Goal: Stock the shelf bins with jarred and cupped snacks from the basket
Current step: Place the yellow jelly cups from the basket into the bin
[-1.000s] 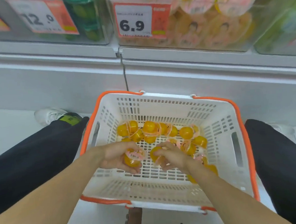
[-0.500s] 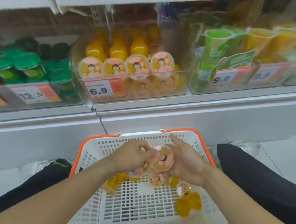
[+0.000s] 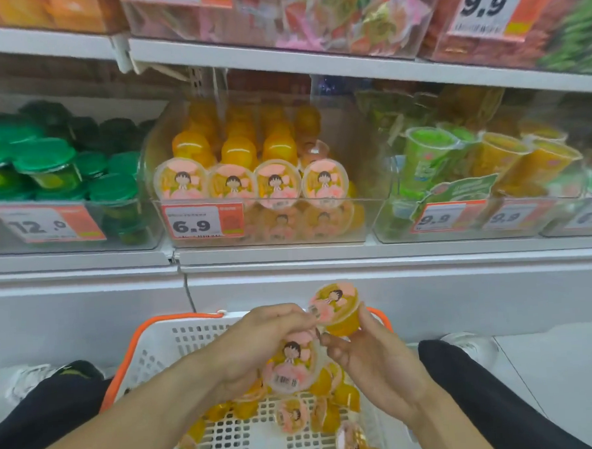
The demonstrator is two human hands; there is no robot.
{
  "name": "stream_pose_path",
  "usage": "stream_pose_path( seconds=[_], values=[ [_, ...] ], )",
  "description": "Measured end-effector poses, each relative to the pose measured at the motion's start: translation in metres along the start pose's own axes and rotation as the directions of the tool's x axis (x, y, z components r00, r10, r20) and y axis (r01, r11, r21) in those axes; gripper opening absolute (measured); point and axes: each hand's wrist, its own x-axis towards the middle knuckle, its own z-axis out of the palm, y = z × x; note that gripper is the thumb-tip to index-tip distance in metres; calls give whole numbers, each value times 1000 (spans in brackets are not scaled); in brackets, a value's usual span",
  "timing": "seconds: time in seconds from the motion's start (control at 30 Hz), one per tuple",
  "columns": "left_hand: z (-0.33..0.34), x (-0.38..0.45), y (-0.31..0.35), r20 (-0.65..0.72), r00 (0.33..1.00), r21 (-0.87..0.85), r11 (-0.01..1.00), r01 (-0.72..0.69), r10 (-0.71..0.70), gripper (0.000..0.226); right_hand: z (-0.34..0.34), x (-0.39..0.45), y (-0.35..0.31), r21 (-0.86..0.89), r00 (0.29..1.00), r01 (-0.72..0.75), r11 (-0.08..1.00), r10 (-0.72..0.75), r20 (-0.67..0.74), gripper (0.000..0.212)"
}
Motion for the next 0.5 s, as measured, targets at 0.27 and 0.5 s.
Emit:
stream_pose_path(
  seconds=[0.27, 0.5],
  values=[
    [3, 4, 6, -155, 987, -53, 998, -39, 30, 22, 37, 23, -10, 77, 984, 87, 993, -74, -162, 54],
    [2, 12, 19, -219, 972, -294, 956, 13, -80, 33, 60, 11, -64, 108, 971, 196, 975, -178, -157, 39]
  ],
)
